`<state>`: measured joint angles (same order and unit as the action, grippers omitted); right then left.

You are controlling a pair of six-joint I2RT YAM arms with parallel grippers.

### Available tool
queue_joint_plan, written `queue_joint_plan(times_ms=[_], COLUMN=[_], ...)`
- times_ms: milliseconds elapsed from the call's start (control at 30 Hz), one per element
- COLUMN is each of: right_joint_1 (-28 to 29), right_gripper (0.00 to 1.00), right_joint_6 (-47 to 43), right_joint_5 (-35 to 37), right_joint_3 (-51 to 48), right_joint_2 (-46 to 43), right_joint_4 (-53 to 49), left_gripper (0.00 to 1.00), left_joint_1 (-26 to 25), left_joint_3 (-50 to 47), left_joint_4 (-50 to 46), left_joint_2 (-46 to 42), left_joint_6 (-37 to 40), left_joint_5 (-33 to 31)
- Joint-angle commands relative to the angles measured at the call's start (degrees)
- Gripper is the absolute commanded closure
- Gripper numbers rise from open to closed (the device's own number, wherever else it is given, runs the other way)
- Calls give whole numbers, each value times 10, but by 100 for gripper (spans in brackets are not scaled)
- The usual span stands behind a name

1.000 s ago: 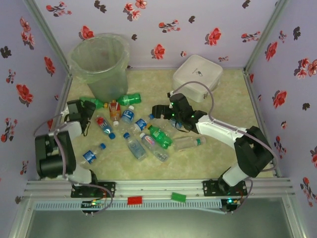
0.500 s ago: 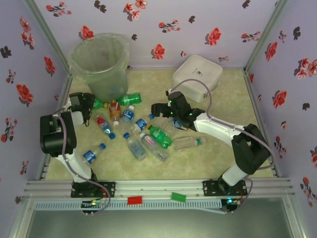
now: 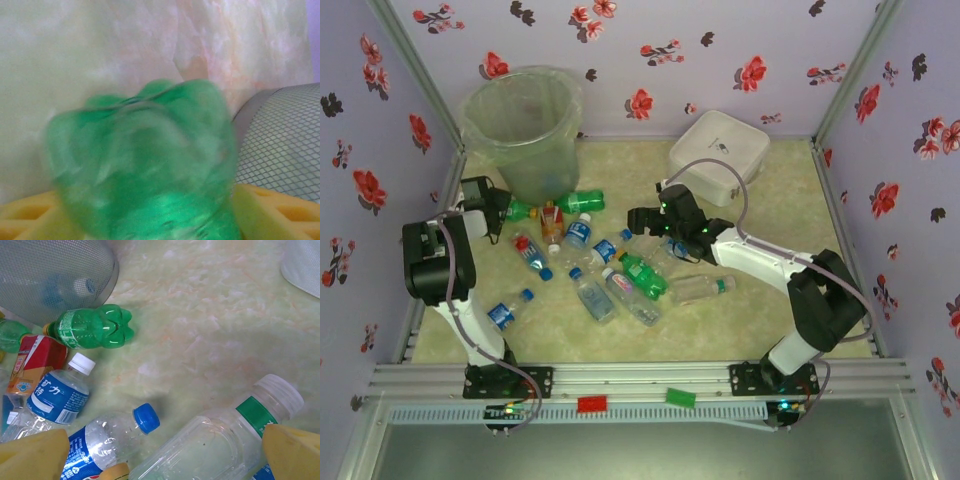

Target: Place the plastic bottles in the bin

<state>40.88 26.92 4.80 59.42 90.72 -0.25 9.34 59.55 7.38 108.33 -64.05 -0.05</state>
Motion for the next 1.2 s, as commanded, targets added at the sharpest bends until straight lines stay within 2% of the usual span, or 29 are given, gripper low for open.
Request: queue_joint_plan(times_ms=[0, 100, 267, 467, 833, 1000, 1167], right_joint_1=[3, 3, 3, 3, 3, 3, 3], right_gripper=[0, 0, 0, 0, 0, 0, 0], right_joint_6=[-17, -22, -23, -26, -24, -26, -35], right_joint_5=[21, 30, 39, 37, 31, 24, 24], right_joint_3=[-9, -11, -23, -28, -49, -56, -64], right_joint_2=[-5, -8, -18, -28, -64, -77, -93], right_joint_4=[-1, -4, 5, 6, 20, 26, 27], left_gripper=[35, 43, 48, 61, 65, 66, 70], left_joint_1=[3, 6, 24, 63, 116, 117, 105], left_joint_3=[-16, -31, -59, -89, -59, -14, 40], left_joint_4=[-49, -51, -62, -57, -105, -147, -172], left_joint_2=[16, -3, -48, -97, -276, -367, -431], left_joint_6=[19, 18, 38, 54, 114, 160, 182], left_joint_5=[-15, -33, -51, -30, -8, -5, 24])
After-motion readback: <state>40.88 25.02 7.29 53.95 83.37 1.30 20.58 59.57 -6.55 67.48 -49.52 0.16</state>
